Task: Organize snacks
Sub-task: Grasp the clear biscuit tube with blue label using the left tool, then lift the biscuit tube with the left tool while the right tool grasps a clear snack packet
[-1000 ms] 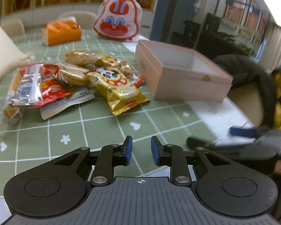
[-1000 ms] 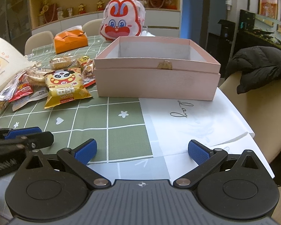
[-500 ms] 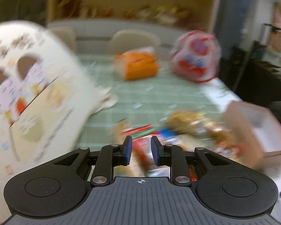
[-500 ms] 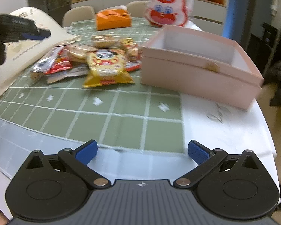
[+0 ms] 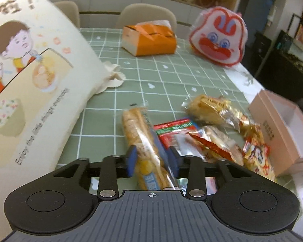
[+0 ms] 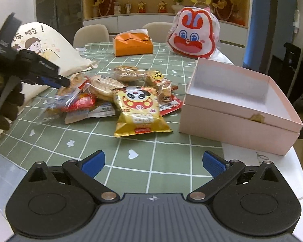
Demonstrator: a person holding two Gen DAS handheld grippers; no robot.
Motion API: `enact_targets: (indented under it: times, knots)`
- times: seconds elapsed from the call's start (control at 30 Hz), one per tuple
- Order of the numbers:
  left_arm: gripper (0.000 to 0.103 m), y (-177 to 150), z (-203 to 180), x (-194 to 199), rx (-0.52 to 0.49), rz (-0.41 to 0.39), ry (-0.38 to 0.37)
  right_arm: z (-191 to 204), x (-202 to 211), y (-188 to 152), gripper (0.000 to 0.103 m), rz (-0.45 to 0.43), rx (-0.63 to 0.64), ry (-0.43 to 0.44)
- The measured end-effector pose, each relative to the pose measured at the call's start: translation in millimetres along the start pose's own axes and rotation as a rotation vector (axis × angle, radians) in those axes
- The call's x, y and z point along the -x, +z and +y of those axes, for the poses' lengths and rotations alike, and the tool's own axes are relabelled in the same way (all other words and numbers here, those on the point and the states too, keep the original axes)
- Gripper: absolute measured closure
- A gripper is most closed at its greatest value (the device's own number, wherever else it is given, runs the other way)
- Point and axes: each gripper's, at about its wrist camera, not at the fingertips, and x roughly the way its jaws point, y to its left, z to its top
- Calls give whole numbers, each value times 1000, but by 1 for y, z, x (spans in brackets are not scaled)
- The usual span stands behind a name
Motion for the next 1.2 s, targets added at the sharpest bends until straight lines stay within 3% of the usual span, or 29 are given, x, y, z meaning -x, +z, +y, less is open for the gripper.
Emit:
enact_targets:
  times: [0.1, 0.17, 0.37, 0.5, 0.6, 0.7, 0.77, 0.9, 1.03, 1.1, 1.2]
  knots:
    - [63, -4, -5, -3, -57, -8, 37, 2, 4, -2, 0, -12, 1, 10]
    - [58, -7, 2, -5, -57, -16, 33, 3, 6, -4, 0, -20, 12, 6]
    - [53, -16, 26, -14, 50, -8, -63, 14, 5, -5, 0, -43, 71, -47]
    - [58, -13, 29, -19, 107, -14, -77, 27, 0, 2, 0, -45, 97, -75]
    - [63, -16, 47, -17, 213, -31, -175, 38, 0, 11, 0, -53, 118, -57]
    - [68, -19, 63, -10, 297, -38, -252, 46, -2, 25, 4, -63, 109, 20]
    - [75, -19, 63, 3, 261, -82, -249, 56, -6, 37, 12, -78, 101, 61]
    - [83, -21, 51, 13, 156, -92, -160, 83, -27, 67, 33, -78, 95, 189]
    - [80, -20, 49, 12, 116, -86, -120, 106, -63, 92, 38, 7, 84, 289]
    - [80, -20, 48, 12, 96, -86, -108, 114, -81, 98, 44, 39, 100, 269]
    - [78, -22, 45, 13, 64, -90, -109, 121, -101, 102, 44, 46, 139, 200]
